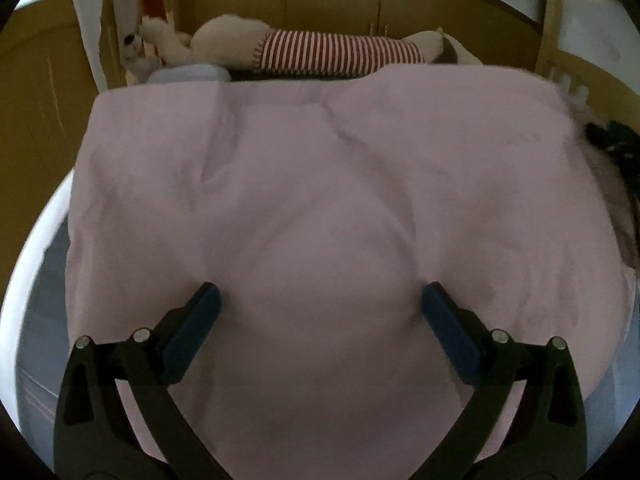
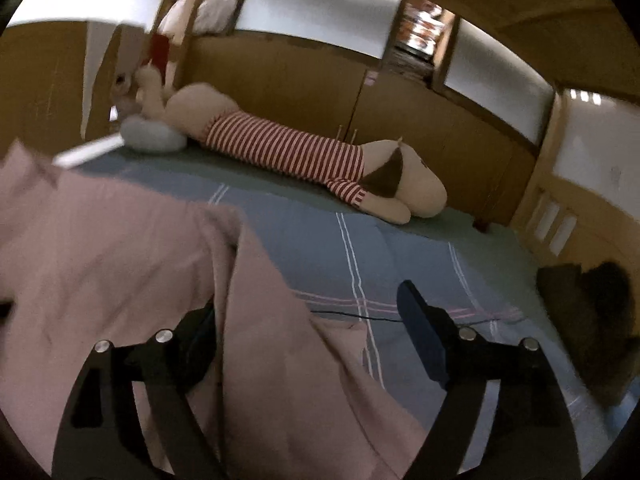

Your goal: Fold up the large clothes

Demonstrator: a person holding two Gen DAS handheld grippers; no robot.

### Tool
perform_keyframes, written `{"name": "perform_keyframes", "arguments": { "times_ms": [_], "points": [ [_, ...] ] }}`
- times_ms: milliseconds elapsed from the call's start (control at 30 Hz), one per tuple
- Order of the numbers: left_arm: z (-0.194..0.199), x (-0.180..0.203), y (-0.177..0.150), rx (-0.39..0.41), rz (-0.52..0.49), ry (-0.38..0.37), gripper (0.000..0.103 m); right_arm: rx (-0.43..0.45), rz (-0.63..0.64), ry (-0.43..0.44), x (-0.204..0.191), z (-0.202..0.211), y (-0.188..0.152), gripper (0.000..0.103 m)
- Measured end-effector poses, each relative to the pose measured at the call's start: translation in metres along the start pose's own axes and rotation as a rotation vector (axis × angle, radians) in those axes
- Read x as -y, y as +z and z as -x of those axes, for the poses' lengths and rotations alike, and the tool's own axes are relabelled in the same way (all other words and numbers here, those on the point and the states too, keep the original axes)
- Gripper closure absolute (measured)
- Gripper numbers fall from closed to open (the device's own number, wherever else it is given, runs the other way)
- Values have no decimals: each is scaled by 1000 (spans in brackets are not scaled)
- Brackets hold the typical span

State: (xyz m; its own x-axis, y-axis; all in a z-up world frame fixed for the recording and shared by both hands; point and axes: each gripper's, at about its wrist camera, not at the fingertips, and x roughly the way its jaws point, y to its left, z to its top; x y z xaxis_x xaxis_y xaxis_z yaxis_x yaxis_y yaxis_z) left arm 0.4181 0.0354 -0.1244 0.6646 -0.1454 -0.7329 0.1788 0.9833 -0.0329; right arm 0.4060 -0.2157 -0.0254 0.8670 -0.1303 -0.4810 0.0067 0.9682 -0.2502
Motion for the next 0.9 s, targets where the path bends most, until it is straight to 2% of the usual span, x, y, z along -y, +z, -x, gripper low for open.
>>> {"name": "perform_keyframes", "arguments": {
  "times_ms": [100, 167, 200, 300, 367, 500, 567, 700, 767, 900],
  "points": [
    [-9, 2, 4, -11, -2, 5, 2, 40, -27, -24, 12, 23, 16, 13],
    [-15, 5, 5, -11, -8, 15, 2, 113, -34, -49, 17, 49, 27, 9],
    [-18, 6, 7, -11, -10, 21, 2, 177, -43, -66, 16, 72, 35, 2],
    [-26, 9, 10, -8, -14, 36, 2, 290, -45, -27, 7, 119, 46, 1],
    [-30, 12, 9, -5, -16, 41, 2, 311, -24, 9, -7, 136, 45, 1],
    [-35, 11, 12, -7, -16, 36, 2, 270, 14, 32, -28, 127, 32, 1],
    [-36, 9, 14, -9, -8, 26, 2, 185, -10, 38, -35, 96, 12, 1],
    [-36, 8, 13, -1, -9, 19, 2, -24, -103, 126, -29, 21, -24, 1],
    [-38, 8, 14, 6, -11, 17, 2, -85, -130, 129, -24, -7, -37, 1],
    [-43, 9, 19, 30, -14, 18, 2, -91, -180, 93, -11, -40, -48, 1]
  ]
}}
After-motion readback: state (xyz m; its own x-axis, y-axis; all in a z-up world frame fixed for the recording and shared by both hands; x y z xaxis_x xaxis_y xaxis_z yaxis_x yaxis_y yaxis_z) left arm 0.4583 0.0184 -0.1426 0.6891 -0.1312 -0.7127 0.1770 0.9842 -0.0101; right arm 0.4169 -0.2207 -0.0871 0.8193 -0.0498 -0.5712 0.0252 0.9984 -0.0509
